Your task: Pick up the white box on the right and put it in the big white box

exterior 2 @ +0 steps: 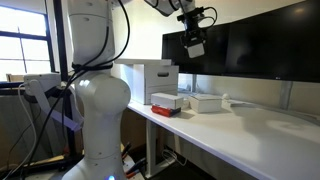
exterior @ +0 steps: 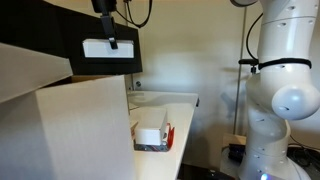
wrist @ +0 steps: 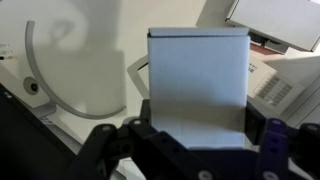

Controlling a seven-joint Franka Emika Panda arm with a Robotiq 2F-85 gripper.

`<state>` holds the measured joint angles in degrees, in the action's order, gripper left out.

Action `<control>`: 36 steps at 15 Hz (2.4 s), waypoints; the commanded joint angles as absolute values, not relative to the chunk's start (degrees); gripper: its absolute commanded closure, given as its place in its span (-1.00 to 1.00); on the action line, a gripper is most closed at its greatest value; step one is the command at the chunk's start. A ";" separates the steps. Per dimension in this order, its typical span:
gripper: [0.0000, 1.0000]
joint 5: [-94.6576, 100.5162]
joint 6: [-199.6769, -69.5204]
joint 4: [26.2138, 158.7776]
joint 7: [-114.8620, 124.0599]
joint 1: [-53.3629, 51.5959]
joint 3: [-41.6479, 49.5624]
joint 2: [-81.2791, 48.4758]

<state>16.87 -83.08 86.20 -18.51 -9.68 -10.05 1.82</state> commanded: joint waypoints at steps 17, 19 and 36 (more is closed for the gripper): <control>-0.17 6.04 -70.93 68.57 -25.13 -18.55 -18.33 -5.47; -0.17 4.79 -71.11 68.48 -26.67 -19.26 -19.10 -6.05; -0.17 6.69 -70.47 57.95 -32.98 -27.25 -24.76 -16.83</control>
<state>5.81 -72.15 61.17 -31.01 -25.94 -23.97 -14.55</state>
